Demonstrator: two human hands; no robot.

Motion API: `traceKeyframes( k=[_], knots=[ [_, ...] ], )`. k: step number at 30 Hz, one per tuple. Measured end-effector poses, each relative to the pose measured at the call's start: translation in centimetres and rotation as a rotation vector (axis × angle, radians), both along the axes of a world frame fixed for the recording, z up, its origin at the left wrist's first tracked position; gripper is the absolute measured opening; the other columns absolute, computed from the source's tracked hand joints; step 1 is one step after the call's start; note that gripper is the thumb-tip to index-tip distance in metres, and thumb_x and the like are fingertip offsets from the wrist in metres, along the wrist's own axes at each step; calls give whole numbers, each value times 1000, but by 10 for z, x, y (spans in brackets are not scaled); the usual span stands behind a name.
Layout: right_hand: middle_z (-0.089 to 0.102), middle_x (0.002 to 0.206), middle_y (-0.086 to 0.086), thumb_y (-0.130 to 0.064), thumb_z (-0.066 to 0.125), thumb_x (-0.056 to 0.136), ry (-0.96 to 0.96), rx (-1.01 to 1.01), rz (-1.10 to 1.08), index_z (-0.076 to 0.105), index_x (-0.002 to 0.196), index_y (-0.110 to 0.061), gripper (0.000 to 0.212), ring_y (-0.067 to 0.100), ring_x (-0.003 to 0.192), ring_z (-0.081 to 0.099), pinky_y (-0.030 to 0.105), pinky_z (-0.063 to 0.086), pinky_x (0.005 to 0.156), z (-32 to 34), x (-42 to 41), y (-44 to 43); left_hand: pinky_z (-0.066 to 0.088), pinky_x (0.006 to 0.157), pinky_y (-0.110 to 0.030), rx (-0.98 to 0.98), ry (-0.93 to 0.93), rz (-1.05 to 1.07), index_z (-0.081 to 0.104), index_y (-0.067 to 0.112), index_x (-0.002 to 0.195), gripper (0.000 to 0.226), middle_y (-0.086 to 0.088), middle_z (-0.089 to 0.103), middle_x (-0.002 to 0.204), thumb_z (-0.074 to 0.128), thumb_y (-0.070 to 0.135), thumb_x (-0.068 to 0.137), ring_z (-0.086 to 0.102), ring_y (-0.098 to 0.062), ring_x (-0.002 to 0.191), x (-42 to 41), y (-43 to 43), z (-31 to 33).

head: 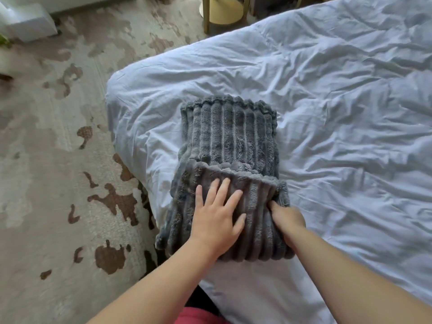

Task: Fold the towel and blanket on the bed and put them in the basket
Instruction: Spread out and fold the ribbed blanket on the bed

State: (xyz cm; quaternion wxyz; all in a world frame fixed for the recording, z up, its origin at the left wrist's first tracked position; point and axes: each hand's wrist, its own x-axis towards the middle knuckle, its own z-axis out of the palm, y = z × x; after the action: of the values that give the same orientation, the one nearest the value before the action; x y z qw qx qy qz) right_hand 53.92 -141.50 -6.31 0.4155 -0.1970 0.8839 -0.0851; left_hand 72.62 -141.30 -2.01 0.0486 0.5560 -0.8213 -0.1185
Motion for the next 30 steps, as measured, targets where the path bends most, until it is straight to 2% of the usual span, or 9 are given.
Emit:
traceKeyframes(
  k=[2,4,8,11,14,17,21,24,30],
  knots=[
    [65,115,22,-50,57,80,21,7,-46,65,110,-1,58,37,106,60,36,45,85,7,5,1,-2,115,-55,184,-121,38,31,36,146,64,-3,23,158,37,61,88,20,-24,145,4,-12,-10],
    [59,121,24,-42,59,82,223,-77,5,58,116,1,54,39,110,56,40,45,91,17,13,0,3,114,-53,186,-147,55,25,39,147,65,0,28,155,28,65,88,22,-22,141,5,-23,-24],
    [47,139,24,-28,58,83,628,-728,670,58,128,-9,48,40,128,44,51,27,110,31,44,0,32,92,-39,124,-27,98,55,43,126,45,8,58,123,29,54,91,50,-22,113,2,-45,-27],
    [36,152,14,-46,47,87,518,-677,1029,51,139,-24,57,34,142,30,51,13,116,25,51,-12,34,85,-36,101,3,65,61,40,122,37,8,60,114,44,48,90,54,-24,106,11,-59,-34],
    [15,161,9,-59,38,88,441,-418,1021,32,148,-34,65,27,149,6,47,-6,118,2,35,-23,21,91,-37,107,-61,253,61,40,118,41,8,56,122,40,57,87,49,-23,114,25,-69,-50],
    [25,158,11,-61,28,85,395,-434,1019,37,146,-30,69,28,148,14,49,0,119,-30,29,-29,24,93,-38,134,-5,324,65,33,114,49,2,60,117,36,57,84,49,-27,112,27,-74,-78],
    [51,139,20,-47,41,83,434,-608,991,58,132,-16,61,39,133,42,58,23,111,-78,25,-35,38,78,-44,57,181,331,70,10,93,49,-15,62,90,34,42,82,57,-38,86,27,-85,-123],
    [53,131,24,-47,40,83,442,-764,982,58,128,-16,58,34,120,42,48,32,101,-124,20,-54,44,68,-47,17,241,308,64,-4,80,43,-29,60,79,37,30,80,58,-44,73,26,-102,-173],
    [35,117,10,-56,13,95,446,-902,952,43,123,-18,57,29,104,38,36,28,86,-218,20,-73,24,66,-39,-33,169,244,63,-15,82,45,-36,63,83,35,20,79,62,-54,72,21,-116,-257]
  ],
)
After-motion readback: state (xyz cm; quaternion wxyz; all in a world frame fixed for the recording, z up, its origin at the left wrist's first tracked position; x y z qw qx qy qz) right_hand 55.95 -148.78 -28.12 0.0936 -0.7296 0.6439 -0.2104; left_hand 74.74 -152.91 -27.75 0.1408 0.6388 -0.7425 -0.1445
